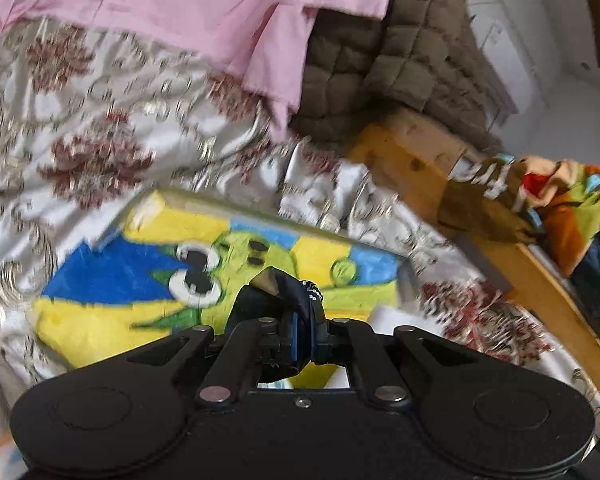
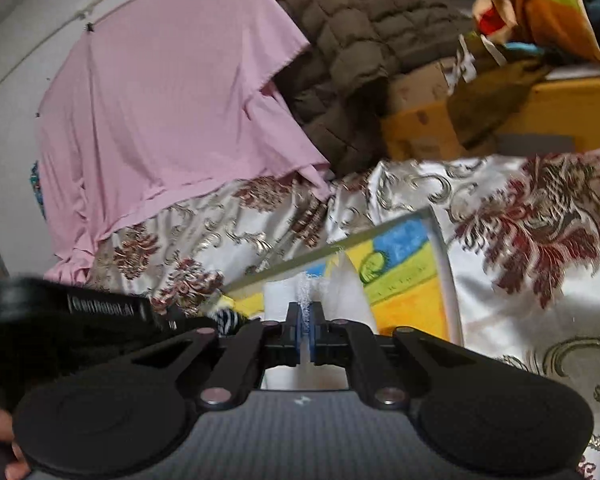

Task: Organize soft objects
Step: 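Lift and carry the sock and white cloth over the painted tray, then lower both items into the tray and open both tools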

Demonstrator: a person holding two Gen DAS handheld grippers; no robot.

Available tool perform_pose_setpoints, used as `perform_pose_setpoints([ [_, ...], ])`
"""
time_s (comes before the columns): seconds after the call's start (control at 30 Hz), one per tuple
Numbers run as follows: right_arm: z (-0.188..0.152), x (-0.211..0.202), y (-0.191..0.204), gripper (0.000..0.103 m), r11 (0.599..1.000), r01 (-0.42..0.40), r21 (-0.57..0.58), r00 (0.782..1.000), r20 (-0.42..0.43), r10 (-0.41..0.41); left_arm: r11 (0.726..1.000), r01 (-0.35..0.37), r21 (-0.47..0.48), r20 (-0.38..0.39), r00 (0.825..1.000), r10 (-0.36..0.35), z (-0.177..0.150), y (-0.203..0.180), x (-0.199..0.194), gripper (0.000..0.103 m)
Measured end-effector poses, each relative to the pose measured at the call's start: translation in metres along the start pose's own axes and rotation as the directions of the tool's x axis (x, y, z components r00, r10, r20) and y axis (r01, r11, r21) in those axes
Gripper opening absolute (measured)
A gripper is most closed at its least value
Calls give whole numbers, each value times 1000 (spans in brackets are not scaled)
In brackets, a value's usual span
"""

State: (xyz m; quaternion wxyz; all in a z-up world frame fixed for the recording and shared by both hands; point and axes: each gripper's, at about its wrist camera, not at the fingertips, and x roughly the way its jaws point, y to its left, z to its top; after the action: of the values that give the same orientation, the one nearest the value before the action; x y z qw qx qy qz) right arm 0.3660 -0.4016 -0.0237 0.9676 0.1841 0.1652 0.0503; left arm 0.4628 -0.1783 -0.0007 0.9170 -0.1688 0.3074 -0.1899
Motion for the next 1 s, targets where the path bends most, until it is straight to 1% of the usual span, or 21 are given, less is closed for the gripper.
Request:
perform_pose_setpoints([
  [0.1,-1,4,-3,11,1000,10,14,1000,-25,-9,998,-48,35,-37,998,49,-9,-1,10,6],
  [0.13,-1,5,-4,12,1000,13,13,999,-31,-13,998,-53,42,-47,997,55,-11,-1,12,6],
  [0.2,-1,5,-4,13,1000,19,13,999,-39,-18,997,-60,41,-61,996,62,-14,1,14,9],
  [0.23,-1,6,-4,17,1000,21,14,999,-42,-20,997,-63,38,-64,996,65,-14,2,14,14],
  [0.27,-1,5,-5,24,1000,23,13,999,-45,-22,997,-65,34,-66,996,67,-14,2,14,17],
  [0.3,-1,5,-5,27,1000,26,12,999,-45,-26,997,-69,31,-67,995,71,-14,3,13,17],
  [0.37,0,3,-5,34,999,31,11,999,-45,-30,997,-72,29,-67,995,74,-14,3,10,23],
  [0.4,0,2,-5,36,999,34,12,998,-46,-33,997,-74,30,-65,995,76,-13,3,9,26],
  [0.47,2,-1,-5,47,999,37,10,998,-45,-37,997,-78,30,-58,995,80,-13,3,5,35],
  [0.5,2,-3,-5,49,999,39,9,998,-43,-39,996,-79,28,-54,995,80,-13,3,3,37],
  [0.57,4,-7,-5,61,999,43,7,998,-37,-43,996,-82,22,-45,996,83,-13,3,-3,47],
  [0.67,6,-16,-3,70,999,52,-6,998,-28,-52,996,-86,13,-29,996,87,-11,3,-13,55],
  [0.77,8,-27,0,76,998,55,-16,998,-16,-56,996,-89,23,-12,996,89,-10,0,-25,63],
  [0.9,11,-42,4,81,998,61,-31,998,1,-61,995,-88,44,10,996,87,-10,-5,-43,67],
  [1.0,13,-53,9,86,997,63,-48,998,14,-62,995,-83,53,33,996,82,-11,-9,-57,72],
])
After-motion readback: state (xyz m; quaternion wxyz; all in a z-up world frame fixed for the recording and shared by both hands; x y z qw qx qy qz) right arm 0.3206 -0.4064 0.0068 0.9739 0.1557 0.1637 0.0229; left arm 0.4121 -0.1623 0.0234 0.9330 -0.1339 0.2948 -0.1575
